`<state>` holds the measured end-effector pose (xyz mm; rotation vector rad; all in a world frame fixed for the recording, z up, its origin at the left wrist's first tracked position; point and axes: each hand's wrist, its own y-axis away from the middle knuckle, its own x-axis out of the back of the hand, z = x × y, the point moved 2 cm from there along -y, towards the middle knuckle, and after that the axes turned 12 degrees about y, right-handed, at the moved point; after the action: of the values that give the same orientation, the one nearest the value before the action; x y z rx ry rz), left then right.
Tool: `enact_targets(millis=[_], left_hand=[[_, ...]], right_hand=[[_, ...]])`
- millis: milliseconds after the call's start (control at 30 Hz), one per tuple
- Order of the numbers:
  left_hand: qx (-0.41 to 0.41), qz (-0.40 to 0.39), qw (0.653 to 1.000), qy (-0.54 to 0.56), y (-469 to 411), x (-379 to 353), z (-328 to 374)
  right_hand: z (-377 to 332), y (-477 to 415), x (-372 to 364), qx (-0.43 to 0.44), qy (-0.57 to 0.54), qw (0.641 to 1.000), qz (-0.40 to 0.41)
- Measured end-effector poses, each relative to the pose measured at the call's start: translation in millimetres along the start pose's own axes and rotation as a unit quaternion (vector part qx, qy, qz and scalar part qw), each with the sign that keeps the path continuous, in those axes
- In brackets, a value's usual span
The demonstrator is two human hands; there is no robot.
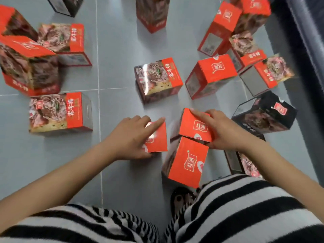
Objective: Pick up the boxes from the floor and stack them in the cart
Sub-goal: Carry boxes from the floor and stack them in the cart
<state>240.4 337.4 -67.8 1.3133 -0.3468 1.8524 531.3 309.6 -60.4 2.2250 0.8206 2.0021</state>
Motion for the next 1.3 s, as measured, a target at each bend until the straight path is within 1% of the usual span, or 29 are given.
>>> enact_targets(millis=[167,267,300,367,500,633,700,800,933,1033,1133,1233,1300], left_hand=[[0.021,0.015,1.0,-0.015,-8.8,9.6,-2.1],[0.046,0.04,0.998,-0.012,-5.1,14.7,-8.3],[0.047,0.049,0.998,-0.019,-2.8,14.6,-10.4],[0.036,0.053,0.997,-0.041,0.7,10.0,-10.8],[0.046,0.062,0.995,-0.066,1.8,1.6,-10.0],[0.05,0.085,0.994,-0.047,-0.3,3.3,-11.8],[0.066,0.084,0.994,-0.027,2.1,9.5,-17.2],[0.12,0.074,0.99,0.007,7.6,32.0,-28.3],[0.163,0.065,0.985,0.001,24.5,85.2,-34.3],[0.2,0.071,0.977,-0.006,53.5,143.5,-25.8],[0.237,0.087,0.968,0.006,91.0,213.6,-9.1],[0.301,0.085,0.95,0.017,132.0,289.2,16.1],[0.329,0.091,0.94,0.013,152.5,322.8,30.4]], right_hand=[[-8.8,-6.2,-8.5,-0.029,-0.093,0.988,0.121],[-11.2,-9.1,-25.5,-0.069,-0.16,0.962,0.21],[-12.0,-7.7,-31.7,-0.085,-0.19,0.951,0.228],[-11.6,0.1,-44.3,-0.101,-0.246,0.935,0.233],[-12.8,-0.2,-61.6,-0.107,-0.268,0.925,0.248],[-23.1,-20.0,-64.4,-0.135,-0.303,0.901,0.279],[-26.5,-29.5,-56.0,-0.131,-0.311,0.898,0.283],[-25.7,-43.7,-29.0,-0.127,-0.308,0.905,0.266],[-33.7,-51.6,34.2,-0.126,-0.277,0.934,0.185],[-51.0,-42.1,98.4,-0.112,-0.216,0.963,0.112],[-73.2,-29.1,172.1,-0.089,-0.16,0.982,0.048],[-105.5,-14.1,252.3,-0.044,-0.136,0.99,0.014],[-125.8,-7.7,294.3,-0.028,-0.129,0.991,0.013]])
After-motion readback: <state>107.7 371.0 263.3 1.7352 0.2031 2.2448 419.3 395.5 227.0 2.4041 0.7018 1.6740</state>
